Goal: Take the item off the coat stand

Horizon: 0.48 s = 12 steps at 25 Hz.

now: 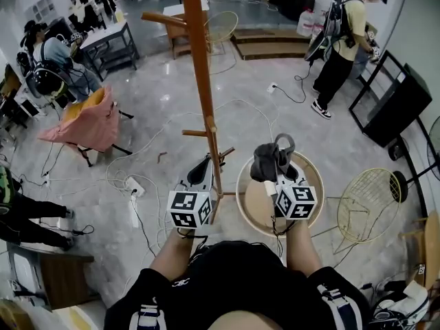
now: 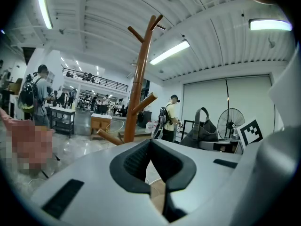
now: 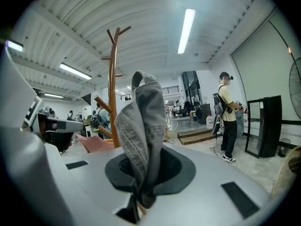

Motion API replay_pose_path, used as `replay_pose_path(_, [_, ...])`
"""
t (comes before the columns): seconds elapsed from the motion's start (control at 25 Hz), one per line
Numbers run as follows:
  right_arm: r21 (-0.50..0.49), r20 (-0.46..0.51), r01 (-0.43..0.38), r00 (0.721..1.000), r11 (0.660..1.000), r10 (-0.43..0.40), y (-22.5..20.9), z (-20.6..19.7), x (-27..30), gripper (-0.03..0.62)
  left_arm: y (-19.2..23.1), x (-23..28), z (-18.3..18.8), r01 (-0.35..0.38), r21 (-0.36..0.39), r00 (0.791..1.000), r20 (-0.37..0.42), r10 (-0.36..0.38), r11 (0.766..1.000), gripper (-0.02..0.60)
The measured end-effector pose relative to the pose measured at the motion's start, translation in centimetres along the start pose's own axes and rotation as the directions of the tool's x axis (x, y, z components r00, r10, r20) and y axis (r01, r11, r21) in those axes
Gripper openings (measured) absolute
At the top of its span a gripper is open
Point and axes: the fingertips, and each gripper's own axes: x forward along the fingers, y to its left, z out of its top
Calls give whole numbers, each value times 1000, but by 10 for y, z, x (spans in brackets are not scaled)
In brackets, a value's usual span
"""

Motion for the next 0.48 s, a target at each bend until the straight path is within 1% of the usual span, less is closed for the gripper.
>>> replay_pose_path(0.2, [-6,2,-11,1000,1000,11,6,3,1,49,2,-2,2,-1,0,1000,0,1,1000,15])
replay_pose_path(0.48, [-4,6,-15,1000,1000,15,-2,-2,3,49,-3,6,-2,-7,7,1000,3,7,1000,15])
